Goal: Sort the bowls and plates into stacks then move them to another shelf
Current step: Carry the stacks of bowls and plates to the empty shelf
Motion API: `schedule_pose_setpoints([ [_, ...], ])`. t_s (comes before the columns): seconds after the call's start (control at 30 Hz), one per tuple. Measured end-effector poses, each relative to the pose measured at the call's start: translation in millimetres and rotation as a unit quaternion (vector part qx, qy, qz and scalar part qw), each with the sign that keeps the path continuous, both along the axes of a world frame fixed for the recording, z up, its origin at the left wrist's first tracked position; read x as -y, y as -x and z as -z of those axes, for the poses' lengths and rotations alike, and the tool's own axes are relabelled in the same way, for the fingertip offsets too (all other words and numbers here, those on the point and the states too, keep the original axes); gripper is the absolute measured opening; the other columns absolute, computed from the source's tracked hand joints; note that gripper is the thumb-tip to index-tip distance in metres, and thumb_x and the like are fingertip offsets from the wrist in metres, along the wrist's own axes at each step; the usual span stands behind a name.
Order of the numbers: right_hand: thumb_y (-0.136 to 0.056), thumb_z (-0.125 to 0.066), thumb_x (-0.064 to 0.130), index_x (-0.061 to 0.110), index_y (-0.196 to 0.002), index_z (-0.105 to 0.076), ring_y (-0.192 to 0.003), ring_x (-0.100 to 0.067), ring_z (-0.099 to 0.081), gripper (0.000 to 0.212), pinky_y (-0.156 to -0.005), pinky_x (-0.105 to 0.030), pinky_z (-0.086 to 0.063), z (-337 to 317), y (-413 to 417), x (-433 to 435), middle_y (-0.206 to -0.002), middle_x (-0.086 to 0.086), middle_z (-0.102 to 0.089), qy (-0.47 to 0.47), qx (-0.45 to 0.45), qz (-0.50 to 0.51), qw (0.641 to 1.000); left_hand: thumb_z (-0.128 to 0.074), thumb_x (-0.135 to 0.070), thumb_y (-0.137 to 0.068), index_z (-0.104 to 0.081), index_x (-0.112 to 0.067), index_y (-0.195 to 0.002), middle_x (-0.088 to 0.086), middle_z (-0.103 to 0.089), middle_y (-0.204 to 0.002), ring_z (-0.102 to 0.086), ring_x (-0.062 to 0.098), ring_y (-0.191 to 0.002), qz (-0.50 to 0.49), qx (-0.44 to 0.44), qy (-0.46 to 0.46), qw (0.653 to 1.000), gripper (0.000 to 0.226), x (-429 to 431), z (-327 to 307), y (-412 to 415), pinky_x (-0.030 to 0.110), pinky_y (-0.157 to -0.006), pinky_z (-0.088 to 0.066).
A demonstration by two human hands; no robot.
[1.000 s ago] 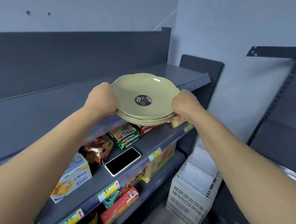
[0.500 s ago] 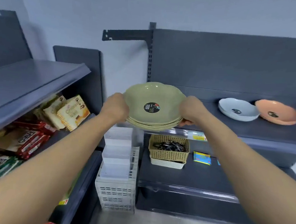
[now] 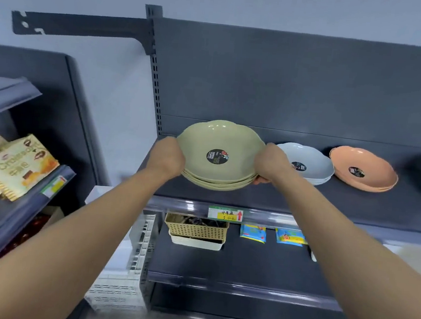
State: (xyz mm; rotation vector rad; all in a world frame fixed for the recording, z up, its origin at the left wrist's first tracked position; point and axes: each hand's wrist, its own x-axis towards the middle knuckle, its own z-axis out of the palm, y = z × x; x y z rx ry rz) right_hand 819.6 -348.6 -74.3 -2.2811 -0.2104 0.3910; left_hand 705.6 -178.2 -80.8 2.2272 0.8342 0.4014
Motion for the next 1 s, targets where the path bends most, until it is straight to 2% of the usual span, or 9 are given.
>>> schedule_pose_setpoints([
  [0.07,-0.084,-0.069,0.014,0.008,-0.071,-0.072,-0.063,-0.019,-0.047,0.014,-0.054,-0.024,-0.041,-1,-9,-3,-0.076,-0.006,-0.062,0.051,0.015,-0.021,0.998,-0.041,0.01,-0.081,-0.064,0.011,-0.095,0.029,-0.069,-0.097,-0.067,0.043,-0.091,-0.002,-0.014,-0.004,1.0,0.027,-5,6,-13,0.051,-0.079,-0.058],
  [0.1,-0.082,-0.07,0.012,0.001,-0.074,-0.065,-0.064,-0.02,-0.049,0.014,-0.054,-0.026,-0.039,4,-19,-9,-0.086,-0.008,-0.062,0.074,0.017,-0.033,0.997,-0.041,0.01,-0.081,-0.064,0.011,-0.096,0.029,-0.068,-0.098,-0.067,0.043,-0.091,0.0,-0.02,0.0,1.0,0.027,-7,7,-19,0.051,-0.079,-0.058],
  [0.17,-0.083,-0.064,0.002,0.004,-0.069,-0.051,-0.06,-0.02,-0.06,0.019,-0.055,-0.026,-0.048,14,-37,-17,-0.081,-0.009,-0.072,0.042,-0.016,-0.033,0.998,-0.04,0.009,-0.082,-0.063,0.011,-0.096,0.029,-0.068,-0.098,-0.067,0.043,-0.09,-0.006,-0.031,-0.002,0.999,0.027,-19,13,-35,0.052,-0.078,-0.058],
  [0.23,-0.082,-0.057,-0.004,-0.002,-0.091,-0.058,-0.074,-0.025,-0.071,0.009,-0.07,-0.037,-0.059,21,-49,-27,-0.083,-0.016,-0.074,0.015,-0.001,-0.009,1.0,-0.039,0.007,-0.083,-0.063,0.009,-0.097,0.028,-0.068,-0.099,-0.067,0.043,-0.09,0.004,-0.041,-0.003,0.999,0.028,-32,21,-51,0.051,-0.08,-0.058],
  [0.33,-0.08,-0.052,-0.003,-0.005,-0.116,-0.055,-0.092,-0.04,-0.068,0.037,-0.079,-0.047,-0.058,27,-66,-41,-0.106,-0.026,-0.068,-0.016,-0.024,0.015,0.999,-0.038,0.007,-0.083,-0.062,0.008,-0.101,0.026,-0.067,-0.103,-0.065,0.042,-0.093,0.022,-0.038,0.002,0.999,0.03,-49,28,-75,0.05,-0.082,-0.057],
  [0.53,-0.08,-0.054,0.005,0.0,-0.116,-0.056,-0.082,-0.037,-0.07,0.036,-0.07,-0.046,-0.06,46,-95,-71,-0.105,-0.019,-0.068,0.007,-0.051,0.024,0.998,-0.038,0.004,-0.084,-0.059,0.002,-0.111,0.023,-0.065,-0.109,-0.063,0.042,-0.097,0.046,-0.067,0.0,0.997,0.034,-84,51,-121,0.05,-0.082,-0.057],
  [0.67,-0.079,-0.053,0.004,0.0,-0.114,-0.056,-0.068,-0.033,-0.071,0.035,-0.05,-0.036,-0.058,62,-112,-82,-0.093,-0.019,-0.069,0.033,-0.071,0.03,0.996,-0.039,0.004,-0.085,-0.055,0.0,-0.118,0.022,-0.062,-0.114,-0.063,0.041,-0.097,0.06,-0.078,0.03,0.995,0.037,-98,64,-140,0.05,-0.079,-0.058],
  [0.77,-0.078,-0.056,0.0,-0.002,-0.117,-0.054,-0.082,-0.036,-0.071,0.038,-0.054,-0.037,-0.058,72,-123,-89,-0.105,-0.021,-0.068,0.044,-0.079,0.041,0.995,-0.04,0.005,-0.085,-0.053,0.0,-0.118,0.022,-0.059,-0.117,-0.063,0.043,-0.095,0.067,-0.083,0.05,0.993,0.036,-106,71,-151,0.051,-0.074,-0.059],
  [1.0,-0.084,-0.05,0.0,-0.001,-0.117,-0.052,-0.072,-0.036,-0.069,0.034,-0.051,-0.034,-0.057,86,-140,-97,-0.105,-0.022,-0.068,0.055,-0.091,0.05,0.993,-0.036,0.001,-0.089,-0.054,0.001,-0.116,0.023,-0.059,-0.113,-0.064,0.044,-0.092,0.077,-0.081,0.077,0.991,0.033,-111,84,-167,0.052,-0.073,-0.06],
])
